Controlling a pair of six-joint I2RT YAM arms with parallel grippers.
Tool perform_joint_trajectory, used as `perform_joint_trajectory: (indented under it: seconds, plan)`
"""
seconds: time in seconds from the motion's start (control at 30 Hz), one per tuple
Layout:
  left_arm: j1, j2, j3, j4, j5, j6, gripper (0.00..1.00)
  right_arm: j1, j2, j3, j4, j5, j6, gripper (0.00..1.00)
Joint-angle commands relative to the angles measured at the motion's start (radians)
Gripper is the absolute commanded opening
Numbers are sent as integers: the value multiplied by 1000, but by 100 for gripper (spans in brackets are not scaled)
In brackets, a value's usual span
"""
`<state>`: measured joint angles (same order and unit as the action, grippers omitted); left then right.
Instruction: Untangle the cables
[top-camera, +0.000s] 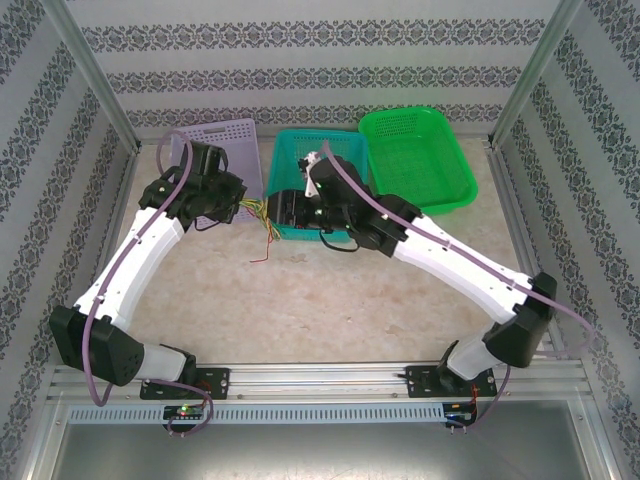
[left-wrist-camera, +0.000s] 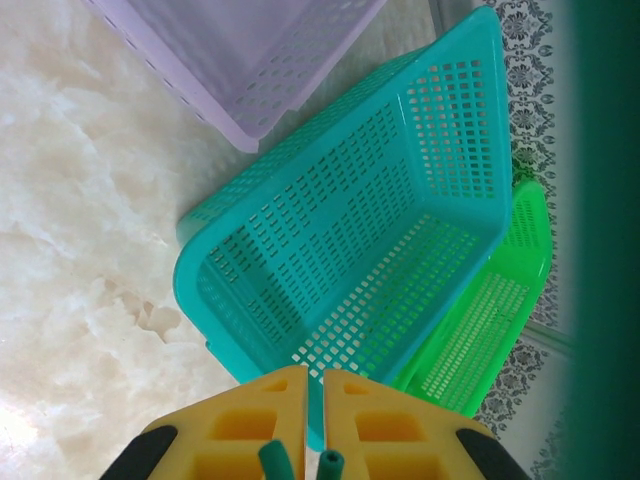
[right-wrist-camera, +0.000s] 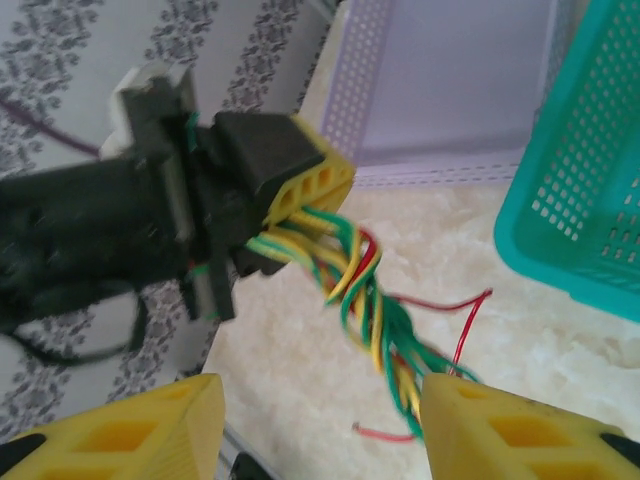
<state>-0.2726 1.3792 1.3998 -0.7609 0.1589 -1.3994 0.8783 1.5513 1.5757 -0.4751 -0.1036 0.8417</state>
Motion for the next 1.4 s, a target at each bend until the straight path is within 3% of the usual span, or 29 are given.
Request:
perform_joint_trajectory:
  seconds: [0.0,0.13,0.33,0.5,0.63,0.8,0.87,1.03,1.17,1.3,1.37]
  plan:
    - [-17,-8,-5,35,1,-33,0,-25,84,53,-48,29,144,56]
    - [-22,-13,-7,40,8,-36,0,-15,174,145,-81,-26,190,49]
    - [-25,-10,-17,56,29,-37,0,-9,197,101,-59,-60,233,43]
    - [-23,-5,-11,68,45,-30,0,-35,190,35,-37,-87,233,2]
    - [6,3,24,68,75,42,0,-82,141,-49,-36,-130,149,0]
    - [53,50,124,61,191,308,0,-199,112,-140,-66,-385,-48,0]
    - [62,66,156,19,195,384,0,-238,99,-151,-143,-401,-130,0]
    - [85,64,158,5,187,433,0,-307,52,-186,-216,-383,-257,0]
    - [88,81,198,-9,198,512,0,-278,65,-101,-314,-332,-447,0]
    - [87,105,239,-26,247,610,0,-153,88,8,-438,-87,-712,0]
    - [86,101,236,-26,241,634,0,-94,59,-9,-412,23,-786,0]
